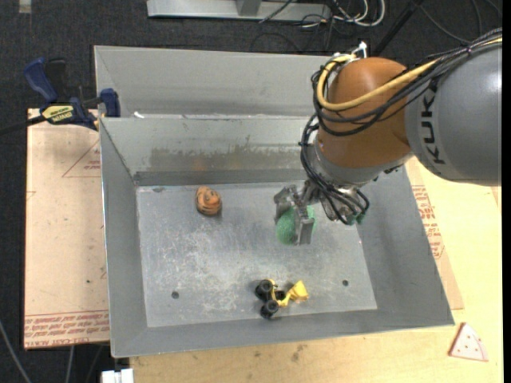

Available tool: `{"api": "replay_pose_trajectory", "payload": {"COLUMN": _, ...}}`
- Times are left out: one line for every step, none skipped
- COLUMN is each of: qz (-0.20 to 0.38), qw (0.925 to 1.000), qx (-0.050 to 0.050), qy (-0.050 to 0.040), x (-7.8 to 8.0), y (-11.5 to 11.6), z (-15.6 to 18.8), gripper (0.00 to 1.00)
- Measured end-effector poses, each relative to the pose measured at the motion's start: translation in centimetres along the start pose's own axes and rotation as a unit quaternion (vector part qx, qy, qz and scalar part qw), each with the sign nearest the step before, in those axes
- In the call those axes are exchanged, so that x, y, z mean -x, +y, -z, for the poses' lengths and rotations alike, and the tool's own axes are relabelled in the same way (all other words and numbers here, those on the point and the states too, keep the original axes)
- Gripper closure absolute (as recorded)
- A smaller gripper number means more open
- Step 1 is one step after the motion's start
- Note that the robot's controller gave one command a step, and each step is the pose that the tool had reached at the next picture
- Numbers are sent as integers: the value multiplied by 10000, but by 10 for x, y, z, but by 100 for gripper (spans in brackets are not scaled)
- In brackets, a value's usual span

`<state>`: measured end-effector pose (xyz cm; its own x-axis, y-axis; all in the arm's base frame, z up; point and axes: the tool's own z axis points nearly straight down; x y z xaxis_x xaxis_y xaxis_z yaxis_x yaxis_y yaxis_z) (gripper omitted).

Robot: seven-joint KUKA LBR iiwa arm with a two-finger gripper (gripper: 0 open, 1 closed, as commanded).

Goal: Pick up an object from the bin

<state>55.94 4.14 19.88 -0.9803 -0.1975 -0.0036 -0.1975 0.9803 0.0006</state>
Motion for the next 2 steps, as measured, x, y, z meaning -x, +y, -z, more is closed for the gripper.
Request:
{"api": "replay_pose_trajectory", "payload": {"qz": -3, "qw": 10000, "qx": 1, "qy": 1, "x": 0, "y": 0, "z": 0, "gripper": 100}}
{"api": "replay_pose_trajectory", "payload": {"qz": -69, "qw": 10000, "qx": -5, "qy": -13, "x": 12, "y": -6, "z": 161, "gripper": 100}}
